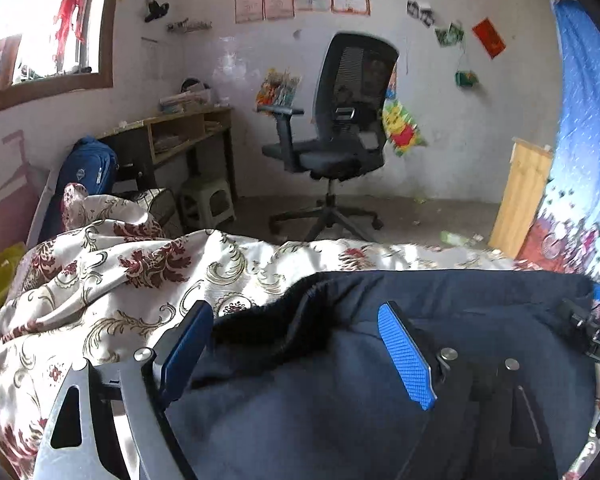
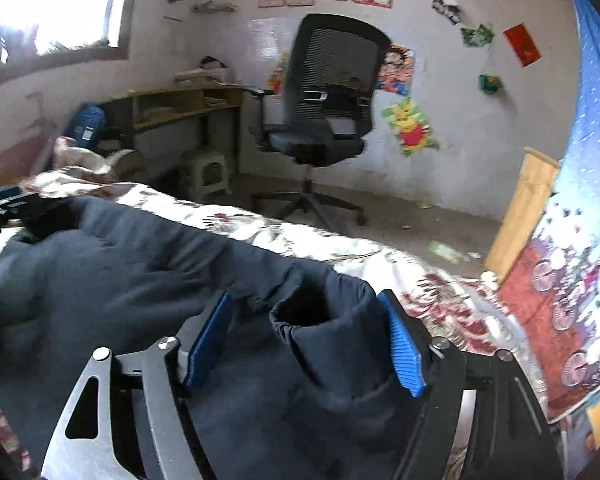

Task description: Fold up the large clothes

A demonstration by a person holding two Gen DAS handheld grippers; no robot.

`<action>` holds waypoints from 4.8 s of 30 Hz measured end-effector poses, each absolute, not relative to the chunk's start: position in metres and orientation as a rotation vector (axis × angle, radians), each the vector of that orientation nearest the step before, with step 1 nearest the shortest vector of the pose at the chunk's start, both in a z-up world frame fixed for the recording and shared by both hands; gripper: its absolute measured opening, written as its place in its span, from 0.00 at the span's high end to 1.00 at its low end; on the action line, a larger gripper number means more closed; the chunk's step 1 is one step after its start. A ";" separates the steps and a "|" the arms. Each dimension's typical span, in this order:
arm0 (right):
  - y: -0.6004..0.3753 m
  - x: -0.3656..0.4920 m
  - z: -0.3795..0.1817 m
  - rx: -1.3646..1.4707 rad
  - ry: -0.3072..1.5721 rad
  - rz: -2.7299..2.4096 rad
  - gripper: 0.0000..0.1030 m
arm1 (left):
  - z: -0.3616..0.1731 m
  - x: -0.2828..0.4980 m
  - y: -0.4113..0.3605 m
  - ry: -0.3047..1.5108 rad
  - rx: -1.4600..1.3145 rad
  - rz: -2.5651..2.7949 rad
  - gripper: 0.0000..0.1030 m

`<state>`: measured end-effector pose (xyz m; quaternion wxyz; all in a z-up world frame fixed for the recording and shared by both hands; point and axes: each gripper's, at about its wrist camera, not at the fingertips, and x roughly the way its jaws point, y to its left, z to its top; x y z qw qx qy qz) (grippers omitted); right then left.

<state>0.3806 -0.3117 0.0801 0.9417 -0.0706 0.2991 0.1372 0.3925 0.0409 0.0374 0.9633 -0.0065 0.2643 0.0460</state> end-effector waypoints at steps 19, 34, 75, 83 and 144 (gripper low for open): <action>-0.301 0.304 0.023 -0.181 0.811 0.511 0.22 | -0.018 0.360 -0.005 0.746 0.159 -0.111 0.11; -0.294 0.416 -0.011 -0.048 0.901 0.395 0.13 | -0.029 0.444 0.019 0.797 0.055 0.097 0.00; -0.285 0.483 -0.051 0.048 0.946 0.428 0.01 | -0.074 0.506 0.050 0.814 -0.106 0.090 0.00; -0.285 0.484 -0.052 0.049 0.941 0.429 0.01 | -0.075 0.506 0.050 0.814 -0.109 0.088 0.00; -0.433 0.457 -0.091 0.250 0.888 0.356 0.01 | -0.118 0.429 0.187 1.074 -0.453 -0.123 0.00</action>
